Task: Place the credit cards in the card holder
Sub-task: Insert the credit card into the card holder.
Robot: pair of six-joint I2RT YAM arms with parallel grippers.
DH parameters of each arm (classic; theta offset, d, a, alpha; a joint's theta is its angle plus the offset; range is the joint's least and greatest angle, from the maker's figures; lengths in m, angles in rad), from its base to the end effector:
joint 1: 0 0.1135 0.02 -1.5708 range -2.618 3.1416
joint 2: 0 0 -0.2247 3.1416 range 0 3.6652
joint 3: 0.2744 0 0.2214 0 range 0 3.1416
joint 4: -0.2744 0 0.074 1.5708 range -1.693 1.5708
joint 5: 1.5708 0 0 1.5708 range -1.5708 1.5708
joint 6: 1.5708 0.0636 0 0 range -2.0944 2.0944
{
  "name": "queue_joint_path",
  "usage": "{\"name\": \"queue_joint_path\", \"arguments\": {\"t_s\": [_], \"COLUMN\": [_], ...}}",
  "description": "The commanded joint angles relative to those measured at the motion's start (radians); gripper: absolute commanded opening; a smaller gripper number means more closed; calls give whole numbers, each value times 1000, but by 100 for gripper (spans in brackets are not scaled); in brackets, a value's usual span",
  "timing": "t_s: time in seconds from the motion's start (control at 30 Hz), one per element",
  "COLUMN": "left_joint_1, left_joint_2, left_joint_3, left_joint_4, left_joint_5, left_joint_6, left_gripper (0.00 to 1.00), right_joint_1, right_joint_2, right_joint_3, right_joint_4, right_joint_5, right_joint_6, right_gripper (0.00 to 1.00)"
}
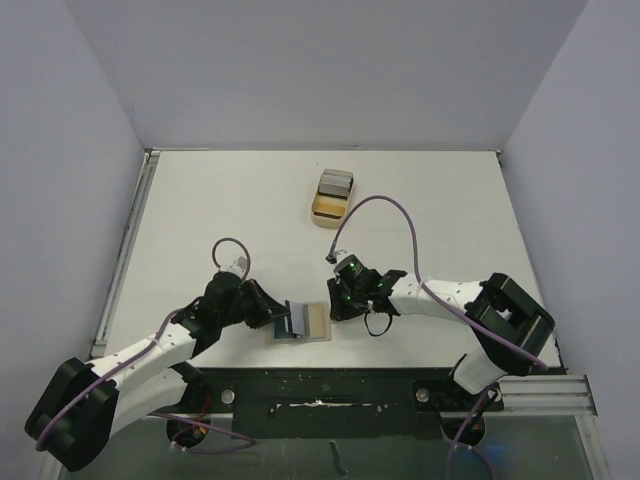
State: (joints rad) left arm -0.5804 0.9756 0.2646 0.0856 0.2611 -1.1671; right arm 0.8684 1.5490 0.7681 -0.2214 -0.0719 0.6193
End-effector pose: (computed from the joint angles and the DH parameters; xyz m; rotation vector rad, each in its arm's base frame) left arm 0.1620 -0.1258 0.1266 -0.5547 2.4089 -1.1749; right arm 0.1791 0.2187 0.1149 -0.3644 2.6819 0.6070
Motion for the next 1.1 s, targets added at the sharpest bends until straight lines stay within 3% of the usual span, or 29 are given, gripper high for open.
{"name": "queue_joint_path", "arguments": {"t_s": [0.0,0.3,0.77,1.07], "left_joint_1": [11,23,24,27], "left_joint_2": [18,72,143,228], "left_joint_3": [8,40,12,64], "left_joint_4": [70,31,112,55], "left_joint_5": [29,56,64,56], "left_joint_6": [37,96,112,221], "left_gripper": [0,0,0,0], "right_joint_1": [10,13,15,15], "right_joint_2": [-21,-18,0,13], "right_joint_3": [-5,-11,-11,-8], "right_joint_4": [19,29,41,50], "right_joint_5": [14,19,2,-5], "right_joint_6": [13,14,8,1], "right_gripper": [14,14,14,14]}}
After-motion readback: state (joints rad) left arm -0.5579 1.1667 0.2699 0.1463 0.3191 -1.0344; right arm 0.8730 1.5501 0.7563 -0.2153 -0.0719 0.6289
